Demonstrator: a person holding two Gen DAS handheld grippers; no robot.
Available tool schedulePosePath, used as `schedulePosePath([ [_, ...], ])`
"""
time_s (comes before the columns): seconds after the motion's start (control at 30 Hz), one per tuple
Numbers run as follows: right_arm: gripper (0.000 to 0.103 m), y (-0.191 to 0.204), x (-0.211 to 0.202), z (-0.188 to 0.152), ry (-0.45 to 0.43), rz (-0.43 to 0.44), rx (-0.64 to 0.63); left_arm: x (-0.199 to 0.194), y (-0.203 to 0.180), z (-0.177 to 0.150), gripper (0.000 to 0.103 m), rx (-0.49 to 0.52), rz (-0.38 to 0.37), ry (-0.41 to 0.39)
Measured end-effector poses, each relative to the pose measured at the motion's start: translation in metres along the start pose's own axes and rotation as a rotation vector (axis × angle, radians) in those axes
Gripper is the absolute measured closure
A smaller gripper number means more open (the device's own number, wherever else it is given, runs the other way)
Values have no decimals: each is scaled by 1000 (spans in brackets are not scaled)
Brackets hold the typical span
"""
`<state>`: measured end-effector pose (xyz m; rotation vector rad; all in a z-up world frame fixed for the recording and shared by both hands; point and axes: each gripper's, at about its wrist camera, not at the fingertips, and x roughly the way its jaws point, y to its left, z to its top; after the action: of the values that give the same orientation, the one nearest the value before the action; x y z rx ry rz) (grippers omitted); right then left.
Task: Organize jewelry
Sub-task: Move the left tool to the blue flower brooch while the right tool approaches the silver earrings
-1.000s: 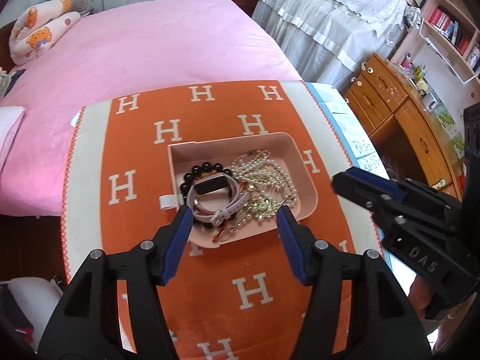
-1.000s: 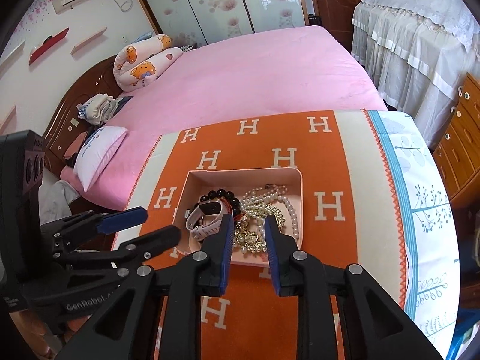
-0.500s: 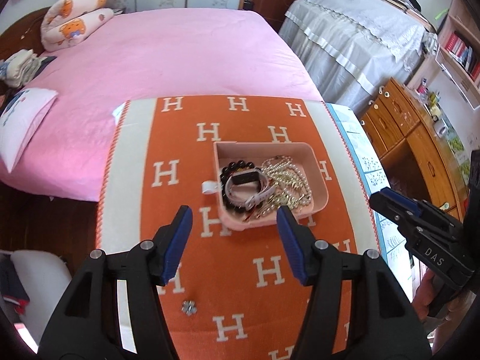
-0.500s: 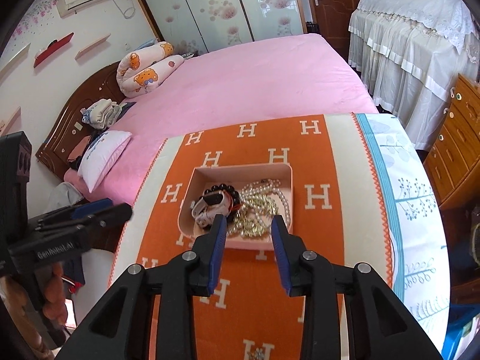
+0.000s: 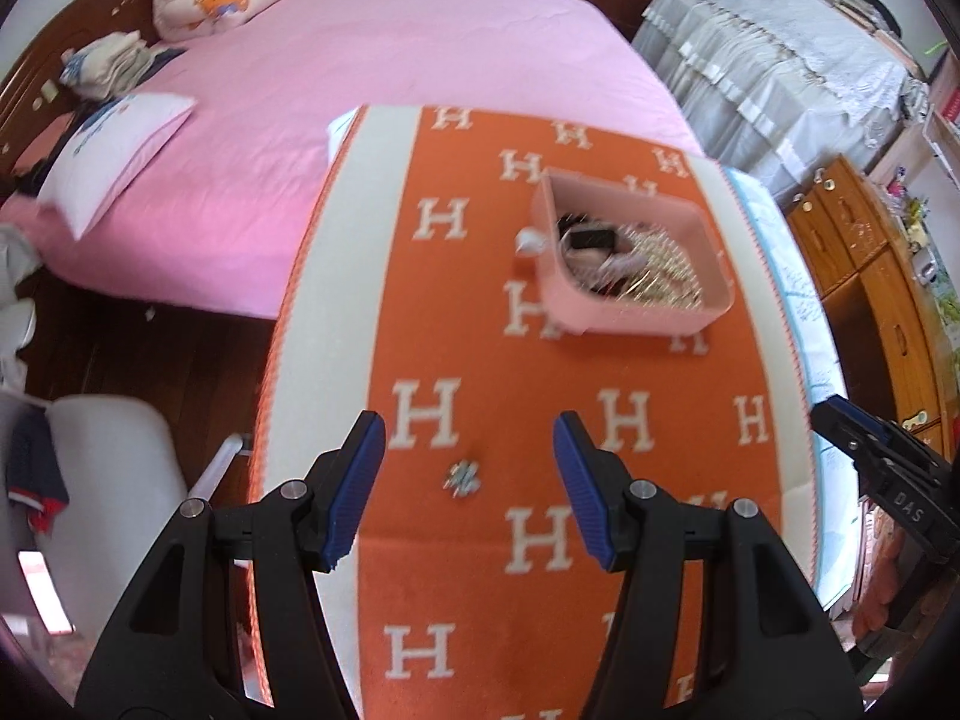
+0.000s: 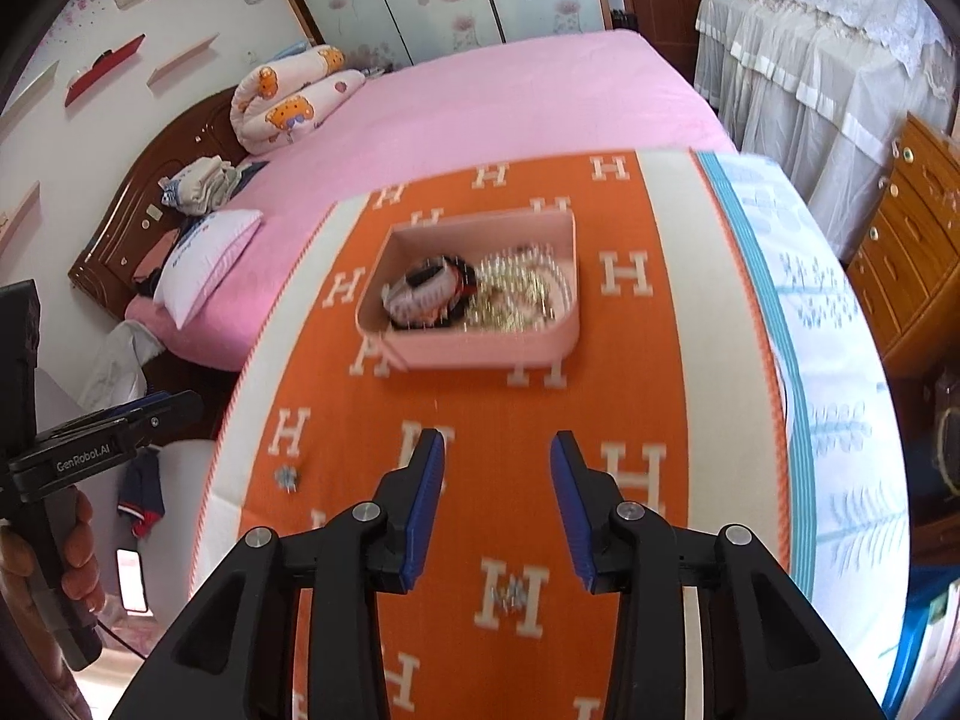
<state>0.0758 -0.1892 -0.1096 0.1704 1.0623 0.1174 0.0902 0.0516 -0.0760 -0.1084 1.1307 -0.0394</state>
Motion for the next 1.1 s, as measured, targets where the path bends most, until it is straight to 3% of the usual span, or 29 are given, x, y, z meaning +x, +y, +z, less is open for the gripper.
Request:
schedulePosePath([
  [0.33, 61, -17, 38, -78, 146, -18, 97, 41, 8, -61, 48, -50, 1, 91],
  [0.53, 61, -9, 58, -105, 206, 0, 80, 54, -2, -78, 48, -36, 1, 126],
  [0.73, 61, -3, 79, -108, 221, 19, 98, 58, -1, -81, 48, -55, -8, 133],
  [1.1, 63, 9, 98, -83, 178, -22, 67, 61, 13, -80, 48, -131, -36, 136],
])
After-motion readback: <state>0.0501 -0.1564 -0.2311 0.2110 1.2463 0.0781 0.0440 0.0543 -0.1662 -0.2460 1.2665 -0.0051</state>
